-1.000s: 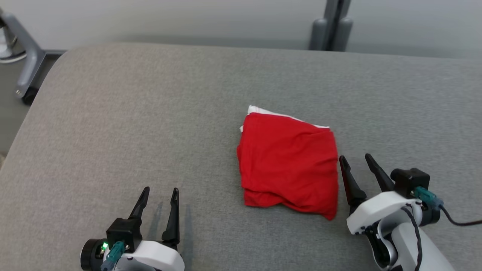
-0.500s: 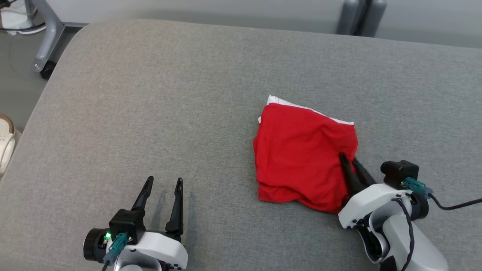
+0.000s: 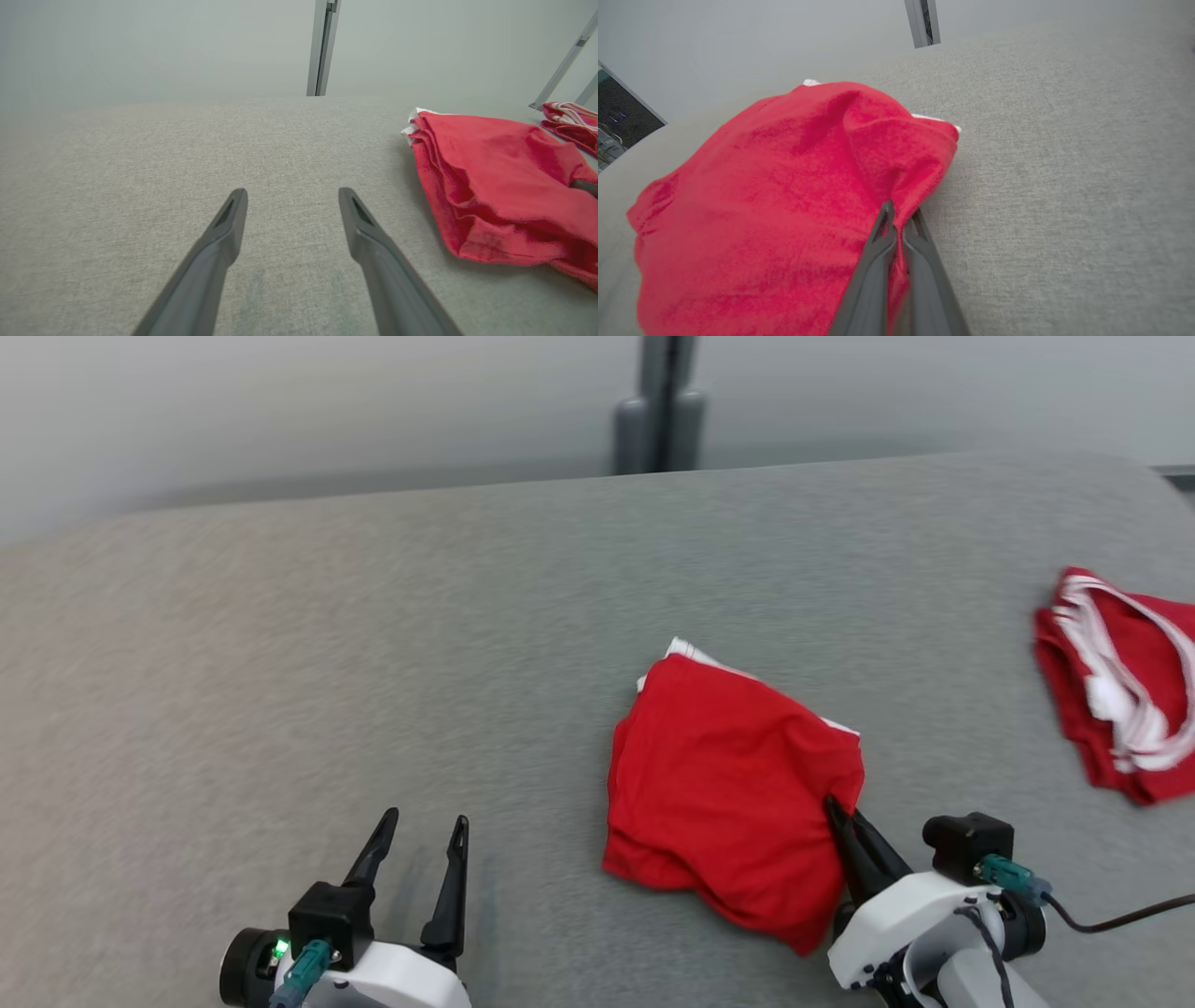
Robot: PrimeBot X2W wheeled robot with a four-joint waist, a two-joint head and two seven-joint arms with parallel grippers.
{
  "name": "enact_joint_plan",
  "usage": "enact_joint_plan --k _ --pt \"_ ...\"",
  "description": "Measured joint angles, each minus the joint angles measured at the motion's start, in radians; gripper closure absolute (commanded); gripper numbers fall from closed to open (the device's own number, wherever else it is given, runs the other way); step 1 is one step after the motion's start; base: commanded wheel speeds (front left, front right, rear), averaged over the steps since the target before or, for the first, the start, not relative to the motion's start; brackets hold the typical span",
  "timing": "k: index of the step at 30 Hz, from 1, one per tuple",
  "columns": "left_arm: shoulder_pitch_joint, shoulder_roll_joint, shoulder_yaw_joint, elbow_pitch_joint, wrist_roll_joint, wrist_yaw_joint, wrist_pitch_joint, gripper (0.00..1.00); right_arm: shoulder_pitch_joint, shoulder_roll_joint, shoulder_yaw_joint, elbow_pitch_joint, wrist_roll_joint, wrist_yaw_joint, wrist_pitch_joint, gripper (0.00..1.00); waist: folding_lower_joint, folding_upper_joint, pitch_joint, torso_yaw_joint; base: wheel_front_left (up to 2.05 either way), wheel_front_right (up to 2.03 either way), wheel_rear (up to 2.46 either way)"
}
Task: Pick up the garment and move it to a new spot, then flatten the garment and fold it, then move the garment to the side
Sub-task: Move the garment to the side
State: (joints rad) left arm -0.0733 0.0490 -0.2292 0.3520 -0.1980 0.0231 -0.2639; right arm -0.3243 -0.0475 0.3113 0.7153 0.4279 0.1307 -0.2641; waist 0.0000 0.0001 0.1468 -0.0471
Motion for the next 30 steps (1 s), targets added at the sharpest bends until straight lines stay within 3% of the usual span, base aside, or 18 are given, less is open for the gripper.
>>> enact_joint_plan --k 18,22,30 --pt "-0.008 -0.001 -0.042 0.023 0.009 -0.019 0.0 0.0 0.039 -0.002 0.096 -0.036 -0.011 0.0 0.0 1.0 -0.0001 0.0 -0.042 -0.452 0.0 0.0 0.0" --pt "-0.042 -0.003 -0.062 0.035 0.012 -0.027 0.0 0.0 0.036 -0.003 0.09 -0.053 -0.036 0.0 0.0 1.0 0.0 0.0 -0.019 -0.491 0.0 0.0 0.0" --pt "-0.041 0.0 -0.04 0.061 0.023 -0.029 0.0 0.0 -0.082 -0.016 0.148 -0.007 -0.148 0.0 0.0 1.0 0.0 0.0 0.009 -0.498 0.0 0.0 0.0"
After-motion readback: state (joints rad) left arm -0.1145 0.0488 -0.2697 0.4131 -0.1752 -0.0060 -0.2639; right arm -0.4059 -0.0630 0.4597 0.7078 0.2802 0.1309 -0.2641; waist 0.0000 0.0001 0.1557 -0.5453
